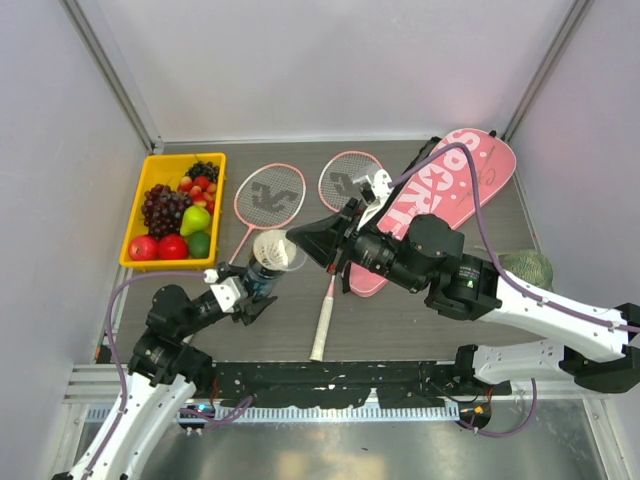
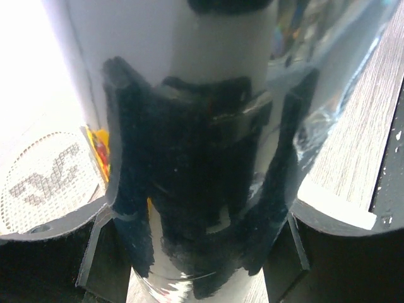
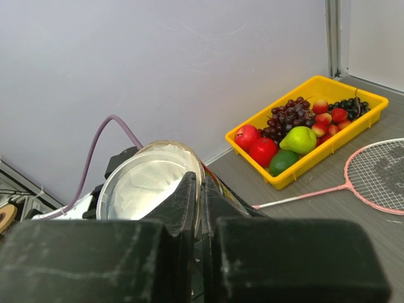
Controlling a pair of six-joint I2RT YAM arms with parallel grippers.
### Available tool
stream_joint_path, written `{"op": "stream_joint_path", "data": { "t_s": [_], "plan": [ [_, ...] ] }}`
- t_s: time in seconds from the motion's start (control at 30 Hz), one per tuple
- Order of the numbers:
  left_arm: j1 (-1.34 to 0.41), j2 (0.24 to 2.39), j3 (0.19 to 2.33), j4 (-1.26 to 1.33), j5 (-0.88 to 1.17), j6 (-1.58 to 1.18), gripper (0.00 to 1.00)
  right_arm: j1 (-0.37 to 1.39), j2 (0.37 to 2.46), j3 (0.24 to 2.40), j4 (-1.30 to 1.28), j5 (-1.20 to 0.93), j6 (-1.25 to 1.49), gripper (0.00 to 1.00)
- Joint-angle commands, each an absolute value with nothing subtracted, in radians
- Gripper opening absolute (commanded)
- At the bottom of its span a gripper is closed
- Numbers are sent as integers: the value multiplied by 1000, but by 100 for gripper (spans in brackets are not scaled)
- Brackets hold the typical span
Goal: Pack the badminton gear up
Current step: Close the lid on the shuttle tube.
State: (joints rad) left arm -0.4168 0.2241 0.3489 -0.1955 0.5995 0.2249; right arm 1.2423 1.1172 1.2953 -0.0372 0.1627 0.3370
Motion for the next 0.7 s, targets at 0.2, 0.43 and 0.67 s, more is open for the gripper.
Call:
{"op": "stream_joint_path", "data": {
  "t_s": [0.2, 0.43, 0.67],
  "plan": [
    [-423, 207, 403, -153, 614, 328, 0, 1247, 1098, 1377, -225, 224, 207, 5],
    [-422, 216, 406, -160, 614, 336, 0, 1247, 1083, 1402, -235, 244, 182, 5],
    [-423, 226, 408, -152, 618, 322, 0, 1249, 1112, 1348, -135, 212, 218, 5]
  ]
}}
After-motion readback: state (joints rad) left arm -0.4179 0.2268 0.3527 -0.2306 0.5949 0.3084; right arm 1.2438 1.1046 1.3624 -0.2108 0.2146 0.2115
